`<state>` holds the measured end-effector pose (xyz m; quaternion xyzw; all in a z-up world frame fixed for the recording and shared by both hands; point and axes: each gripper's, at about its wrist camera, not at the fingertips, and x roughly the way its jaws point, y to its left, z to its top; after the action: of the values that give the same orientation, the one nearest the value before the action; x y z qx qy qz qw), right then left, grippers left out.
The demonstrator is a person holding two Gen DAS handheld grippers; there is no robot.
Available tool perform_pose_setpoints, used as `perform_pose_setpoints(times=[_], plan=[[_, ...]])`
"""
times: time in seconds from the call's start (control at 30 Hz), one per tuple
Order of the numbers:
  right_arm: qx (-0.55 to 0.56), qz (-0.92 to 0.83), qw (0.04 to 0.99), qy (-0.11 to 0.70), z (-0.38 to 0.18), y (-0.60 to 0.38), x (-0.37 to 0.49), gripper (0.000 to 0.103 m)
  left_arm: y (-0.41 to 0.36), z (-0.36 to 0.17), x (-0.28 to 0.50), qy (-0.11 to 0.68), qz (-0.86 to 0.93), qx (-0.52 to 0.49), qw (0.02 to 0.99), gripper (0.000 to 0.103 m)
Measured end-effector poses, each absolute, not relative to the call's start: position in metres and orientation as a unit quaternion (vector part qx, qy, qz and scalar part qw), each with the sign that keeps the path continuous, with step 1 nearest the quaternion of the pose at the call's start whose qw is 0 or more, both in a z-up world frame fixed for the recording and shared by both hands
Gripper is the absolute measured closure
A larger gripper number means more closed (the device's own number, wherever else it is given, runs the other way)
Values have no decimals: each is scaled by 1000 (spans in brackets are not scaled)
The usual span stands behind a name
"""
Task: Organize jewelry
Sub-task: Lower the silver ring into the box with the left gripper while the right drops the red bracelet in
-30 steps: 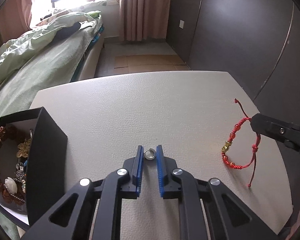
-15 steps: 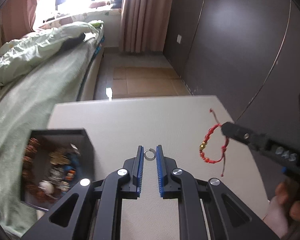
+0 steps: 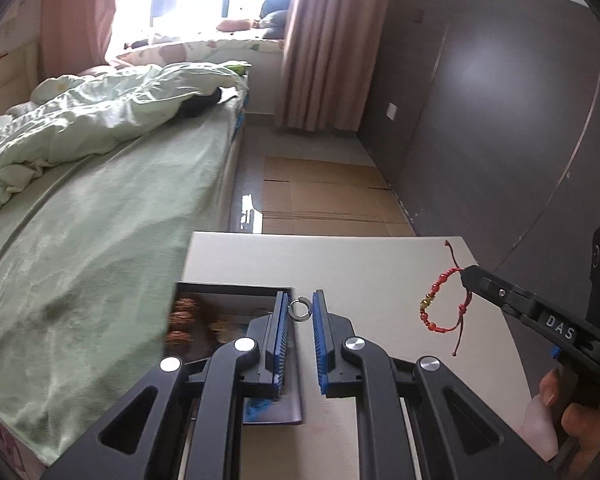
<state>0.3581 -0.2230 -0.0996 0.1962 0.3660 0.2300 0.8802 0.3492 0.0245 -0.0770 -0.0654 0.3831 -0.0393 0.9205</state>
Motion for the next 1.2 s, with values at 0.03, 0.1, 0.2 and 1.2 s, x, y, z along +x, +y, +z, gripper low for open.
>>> perform_pose_setpoints(times=[0.03, 0.1, 0.2, 1.2], plan=[[195, 235, 880, 364, -98, -218, 357, 100, 30, -76, 348, 383, -37, -68, 921, 92], [193, 243, 880, 359, -96, -210, 356, 100, 38, -75, 346, 383, -33, -72, 920, 92], [192, 254, 880, 353, -92, -198, 354, 100, 46, -76, 343, 384, -27, -78, 920, 92], [179, 324, 853, 369, -97, -106, 344, 100, 122, -94, 315, 395, -3, -162, 904, 64]])
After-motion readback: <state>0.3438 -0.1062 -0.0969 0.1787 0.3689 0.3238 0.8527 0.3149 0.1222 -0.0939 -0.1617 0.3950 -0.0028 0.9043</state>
